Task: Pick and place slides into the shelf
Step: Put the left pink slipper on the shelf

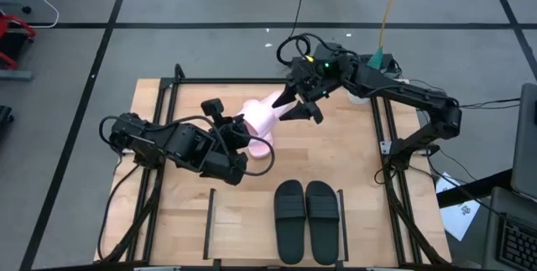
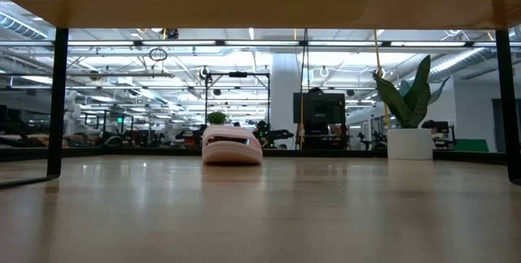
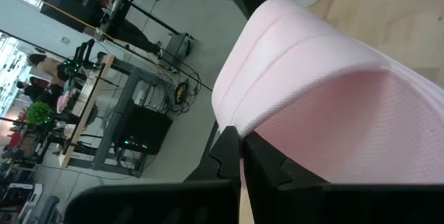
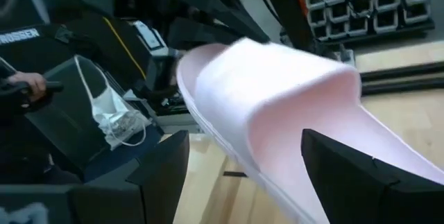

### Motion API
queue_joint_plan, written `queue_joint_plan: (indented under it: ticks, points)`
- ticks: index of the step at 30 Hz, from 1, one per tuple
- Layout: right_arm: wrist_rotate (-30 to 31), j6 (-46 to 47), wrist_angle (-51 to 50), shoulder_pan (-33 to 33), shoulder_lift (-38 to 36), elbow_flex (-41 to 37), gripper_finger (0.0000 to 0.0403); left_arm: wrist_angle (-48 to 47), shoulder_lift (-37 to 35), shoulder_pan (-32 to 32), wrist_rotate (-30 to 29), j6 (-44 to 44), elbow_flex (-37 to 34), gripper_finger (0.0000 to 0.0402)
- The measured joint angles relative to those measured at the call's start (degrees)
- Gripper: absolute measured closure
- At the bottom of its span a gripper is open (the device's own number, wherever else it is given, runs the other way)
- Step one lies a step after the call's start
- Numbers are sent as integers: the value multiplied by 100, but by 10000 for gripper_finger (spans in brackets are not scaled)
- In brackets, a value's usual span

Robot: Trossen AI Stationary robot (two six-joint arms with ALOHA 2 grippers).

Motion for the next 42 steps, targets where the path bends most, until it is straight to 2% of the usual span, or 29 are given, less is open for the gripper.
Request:
queue_joint_plan:
  ticks: [18, 22, 35, 39, 42]
  points:
    - [53, 210, 480, 383, 30, 0, 133, 2, -7, 101, -153, 187, 0, 401]
    - [60, 305, 570, 413, 91, 0, 145, 3, -7, 100, -153, 192, 2, 401]
    - [-113, 660, 986, 570, 550, 0, 234, 3, -7, 96, -116, 187, 2, 401]
    - [-111, 660, 998, 564, 557, 0, 286, 7, -7, 96, -104, 185, 2, 401]
    - [-120, 608, 999, 564, 533, 0, 343, 10, -7, 94, -67, 185, 2, 401]
